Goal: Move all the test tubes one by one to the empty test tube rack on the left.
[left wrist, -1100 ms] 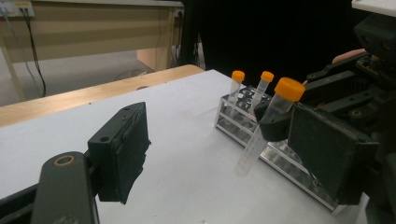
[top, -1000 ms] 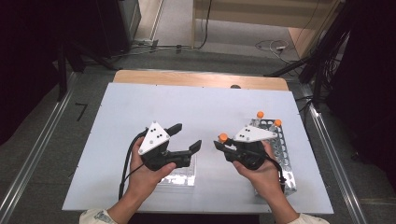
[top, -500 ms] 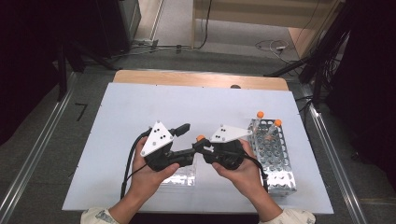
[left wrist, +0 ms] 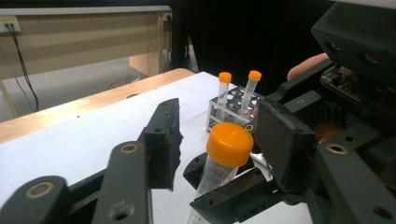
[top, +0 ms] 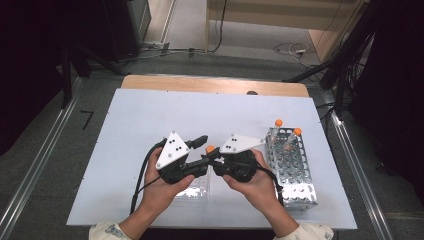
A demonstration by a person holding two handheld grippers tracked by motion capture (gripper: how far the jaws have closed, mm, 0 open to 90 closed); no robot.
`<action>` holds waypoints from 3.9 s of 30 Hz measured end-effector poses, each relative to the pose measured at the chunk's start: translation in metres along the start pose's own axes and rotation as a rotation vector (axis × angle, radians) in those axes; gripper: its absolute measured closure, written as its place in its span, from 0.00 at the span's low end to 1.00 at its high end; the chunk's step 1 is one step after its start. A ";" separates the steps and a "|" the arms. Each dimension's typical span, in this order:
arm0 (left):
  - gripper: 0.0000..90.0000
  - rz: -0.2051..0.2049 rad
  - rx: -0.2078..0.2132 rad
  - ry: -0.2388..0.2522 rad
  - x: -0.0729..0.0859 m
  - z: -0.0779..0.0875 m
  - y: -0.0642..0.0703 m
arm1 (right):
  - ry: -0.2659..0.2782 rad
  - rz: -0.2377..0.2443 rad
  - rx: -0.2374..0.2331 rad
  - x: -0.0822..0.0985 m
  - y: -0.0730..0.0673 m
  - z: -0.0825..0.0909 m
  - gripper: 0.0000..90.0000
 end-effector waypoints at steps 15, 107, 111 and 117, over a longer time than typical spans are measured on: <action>0.73 -0.012 0.015 -0.004 0.005 0.000 0.000 | 0.005 -0.002 -0.008 -0.002 -0.002 -0.001 0.80; 0.32 0.113 -0.080 -0.043 0.046 0.038 -0.038 | 0.025 -0.173 0.126 0.037 0.044 0.016 0.28; 0.29 0.129 -0.093 -0.034 0.045 0.033 -0.041 | 0.040 -0.188 0.156 0.039 0.054 0.025 0.28; 0.27 0.142 -0.103 -0.047 0.045 0.030 -0.044 | 0.051 -0.223 0.207 0.046 0.073 0.039 0.28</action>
Point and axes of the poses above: each handheld gripper's, and its own axes: z roughly backward along the jaws, x roughly out of its underside, y roughly to its right, the point moved 5 cm from there along -z, roughly forward along the jaws, and after that the axes turned 5 degrees about x, right-handed, at the moved point
